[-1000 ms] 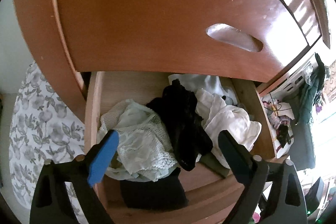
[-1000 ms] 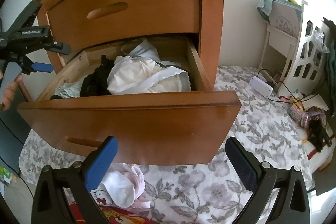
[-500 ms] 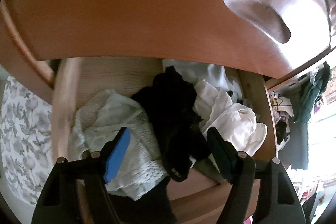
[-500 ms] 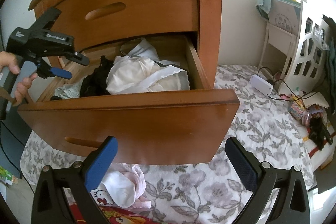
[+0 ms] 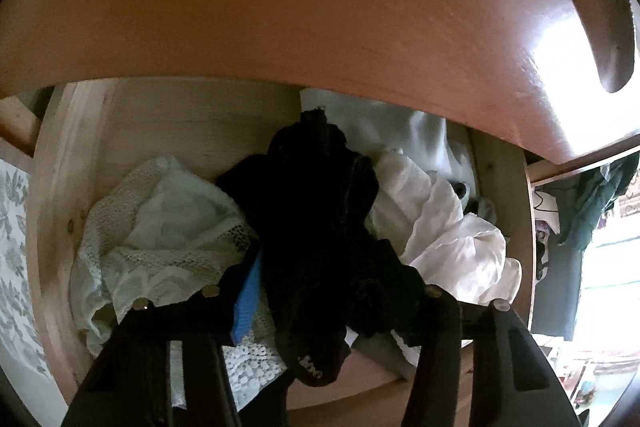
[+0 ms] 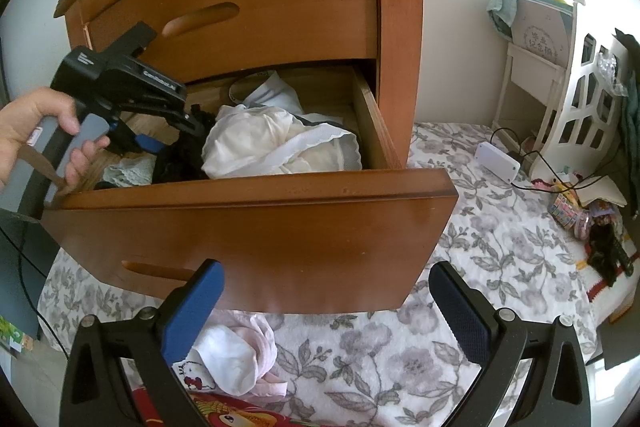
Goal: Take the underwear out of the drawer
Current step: 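Close the left tool on the black lace garment, then lift the black lace garment out of the drawer with the left tool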
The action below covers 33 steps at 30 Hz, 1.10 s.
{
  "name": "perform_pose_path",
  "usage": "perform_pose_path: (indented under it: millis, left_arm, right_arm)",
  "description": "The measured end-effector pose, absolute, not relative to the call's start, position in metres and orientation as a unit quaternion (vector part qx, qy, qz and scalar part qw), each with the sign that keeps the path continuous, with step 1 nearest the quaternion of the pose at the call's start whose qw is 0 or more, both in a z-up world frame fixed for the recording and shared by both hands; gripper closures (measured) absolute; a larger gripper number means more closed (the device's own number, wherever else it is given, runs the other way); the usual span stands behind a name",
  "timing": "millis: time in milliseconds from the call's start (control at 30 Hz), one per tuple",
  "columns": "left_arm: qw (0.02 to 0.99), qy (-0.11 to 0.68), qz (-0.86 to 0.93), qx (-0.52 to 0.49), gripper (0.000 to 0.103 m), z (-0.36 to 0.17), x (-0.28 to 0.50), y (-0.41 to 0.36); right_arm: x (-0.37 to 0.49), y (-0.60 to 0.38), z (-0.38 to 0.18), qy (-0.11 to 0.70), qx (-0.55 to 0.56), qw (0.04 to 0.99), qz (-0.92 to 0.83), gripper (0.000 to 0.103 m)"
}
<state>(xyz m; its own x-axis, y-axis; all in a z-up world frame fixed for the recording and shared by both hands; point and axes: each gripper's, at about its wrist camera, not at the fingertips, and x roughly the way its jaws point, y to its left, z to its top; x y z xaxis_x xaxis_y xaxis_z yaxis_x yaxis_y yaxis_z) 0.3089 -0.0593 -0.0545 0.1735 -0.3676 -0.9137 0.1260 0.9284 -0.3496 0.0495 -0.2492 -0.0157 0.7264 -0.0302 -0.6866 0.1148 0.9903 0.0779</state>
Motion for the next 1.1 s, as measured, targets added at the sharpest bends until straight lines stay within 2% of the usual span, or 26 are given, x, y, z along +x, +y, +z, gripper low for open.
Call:
perform_pose_path:
  millis: [200,267,467,1100]
  left_arm:
    - [0.756,0.622,-0.177,-0.102,0.063,-0.056,0.307,-0.067]
    - [0.755,0.623,-0.177,-0.104,0.072,-0.058,0.305,-0.068]
    - [0.765,0.611,-0.176,-0.103,0.082,-0.052,0.297,-0.058]
    - [0.816,0.543,-0.153,-0.129,0.089,-0.007,0.257,-0.012]
  right_arm:
    - [0.05,-0.249,-0.015,0.367,0.057,0.928,-0.04,0.0]
    - [0.049,-0.249,-0.016,0.367,0.057,0.928,-0.04,0.0]
    - [0.049,-0.25,-0.016,0.366,0.056,0.928,-0.04,0.0]
    - [0.048,-0.248,-0.015,0.365,0.049,0.929,-0.046,0.0]
